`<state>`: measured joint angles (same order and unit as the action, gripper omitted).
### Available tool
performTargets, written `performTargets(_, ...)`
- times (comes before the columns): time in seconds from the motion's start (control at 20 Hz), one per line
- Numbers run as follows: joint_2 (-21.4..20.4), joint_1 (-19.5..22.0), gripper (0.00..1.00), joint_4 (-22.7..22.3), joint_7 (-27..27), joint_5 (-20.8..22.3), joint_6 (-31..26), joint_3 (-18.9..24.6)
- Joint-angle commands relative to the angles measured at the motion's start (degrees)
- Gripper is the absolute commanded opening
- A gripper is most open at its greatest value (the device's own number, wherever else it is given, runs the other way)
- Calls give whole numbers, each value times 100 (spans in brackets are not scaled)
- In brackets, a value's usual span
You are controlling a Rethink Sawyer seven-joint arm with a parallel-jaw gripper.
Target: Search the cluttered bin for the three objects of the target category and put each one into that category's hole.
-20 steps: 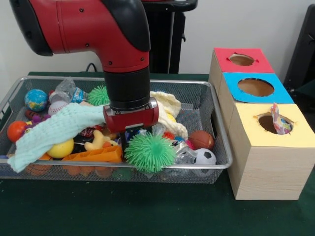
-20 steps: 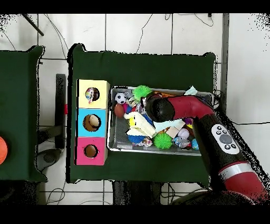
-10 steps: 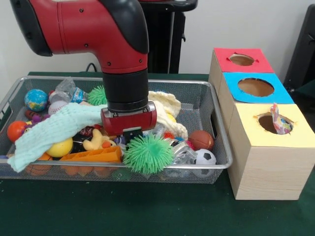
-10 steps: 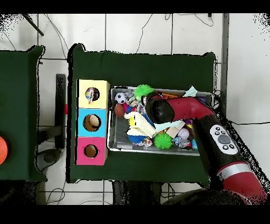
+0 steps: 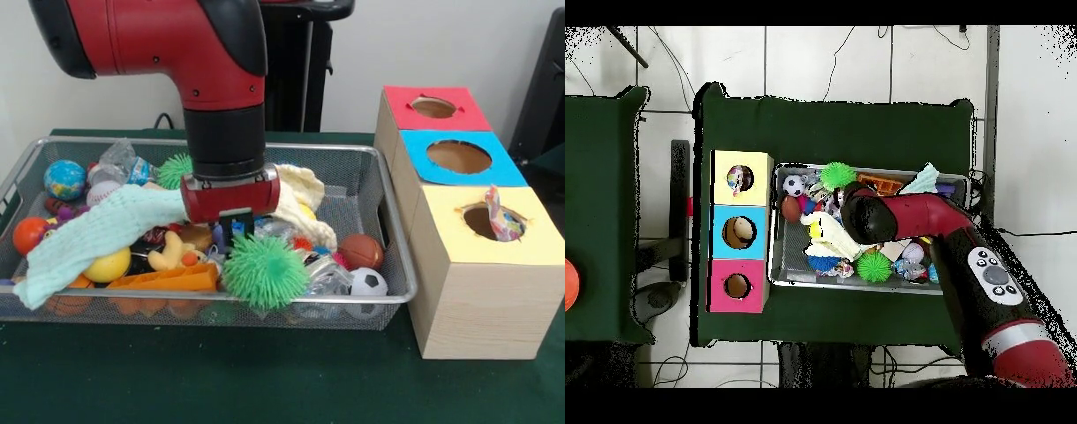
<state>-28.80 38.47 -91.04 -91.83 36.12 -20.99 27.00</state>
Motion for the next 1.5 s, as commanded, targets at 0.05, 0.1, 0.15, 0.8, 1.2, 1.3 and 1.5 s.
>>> performTargets(0.05,-844,660,0,-1252,-129,-359,-630,-102)
performTargets(0.1,-1043,755,0,-1381,-5,-465,-817,-73)
performTargets(0.15,-1199,830,0,-1479,103,-550,-956,-50)
performTargets(0.8,-1305,1203,0,-1517,378,-694,-1381,211)
performTargets(1.2,-1161,1332,100,-1328,573,-604,-1347,380)
performTargets(1.3,-1112,1313,100,-1282,585,-584,-1346,390)
performTargets(1.5,-1065,1173,100,-1219,459,-527,-1283,319)
